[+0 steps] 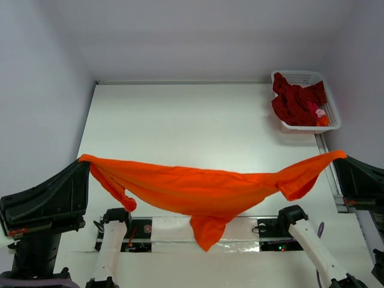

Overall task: Fold and stack the t-shirts
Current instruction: Flatten the tshirt out

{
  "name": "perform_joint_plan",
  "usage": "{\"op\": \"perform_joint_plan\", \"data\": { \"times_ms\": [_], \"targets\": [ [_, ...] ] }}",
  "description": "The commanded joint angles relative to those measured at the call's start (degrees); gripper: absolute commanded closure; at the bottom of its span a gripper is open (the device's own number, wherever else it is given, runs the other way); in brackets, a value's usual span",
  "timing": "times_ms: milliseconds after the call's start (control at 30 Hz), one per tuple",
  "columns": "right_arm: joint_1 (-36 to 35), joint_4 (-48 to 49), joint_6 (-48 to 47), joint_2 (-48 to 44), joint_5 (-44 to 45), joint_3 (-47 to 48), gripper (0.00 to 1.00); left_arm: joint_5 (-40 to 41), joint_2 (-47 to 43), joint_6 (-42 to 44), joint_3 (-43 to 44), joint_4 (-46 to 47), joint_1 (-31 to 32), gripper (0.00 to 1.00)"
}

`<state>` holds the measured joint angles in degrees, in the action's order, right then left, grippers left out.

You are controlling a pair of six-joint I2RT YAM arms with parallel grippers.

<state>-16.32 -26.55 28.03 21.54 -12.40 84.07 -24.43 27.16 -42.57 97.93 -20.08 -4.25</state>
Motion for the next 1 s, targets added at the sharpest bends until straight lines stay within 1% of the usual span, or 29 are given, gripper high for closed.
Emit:
{"op": "perform_joint_plan", "data": {
  "times_ms": [0,233,400,567,700,733,833,867,933,967],
  "targets": [
    [0.0,1.9,0.4,-1.3,-1.2,2.0,1.00,-0.5,-0.4,-1.5,-1.0,3.2,-0.3,1.00],
    [0.0,0.4,0.0,-4.2,-2.4,2.5,1.00,-1.0,-2.5,-3.1,-1.7,4.2,-0.3,1.00],
    [0.0,0.6,1.3,-6.9,-4.5,3.0,1.00,-1.1,-3.9,-4.6,0.5,5.1,-0.3,1.00],
    [0.0,-0.3,2.3,-7.7,-5.8,6.9,1.00,0.5,-4.7,-5.2,5.3,4.2,0.2,1.00],
    [0.0,-1.4,3.0,-7.6,-6.1,9.3,1.00,1.8,-5.3,-4.6,6.4,3.0,0.2,1.00],
    [0.0,-2.3,2.8,-7.0,-5.2,9.5,1.00,2.3,-5.4,-4.4,5.7,2.9,0.2,1.00],
    [0.0,-3.3,1.5,-5.6,-3.3,7.8,1.00,2.7,-5.5,-3.8,-1.2,5.7,0.2,1.00],
    [0.0,-3.3,1.1,-4.2,-2.8,7.0,1.00,3.0,-5.4,-3.6,-6.3,6.6,0.2,1.00],
    [0.0,-3.1,-0.5,-2.8,0.3,3.8,1.00,2.9,-3.8,-2.9,-11.2,9.3,0.2,1.00],
    [0.0,-2.6,-1.0,-0.9,1.1,2.6,1.00,4.0,-3.0,-1.3,-15.7,10.0,0.2,1.00]
  ]
}}
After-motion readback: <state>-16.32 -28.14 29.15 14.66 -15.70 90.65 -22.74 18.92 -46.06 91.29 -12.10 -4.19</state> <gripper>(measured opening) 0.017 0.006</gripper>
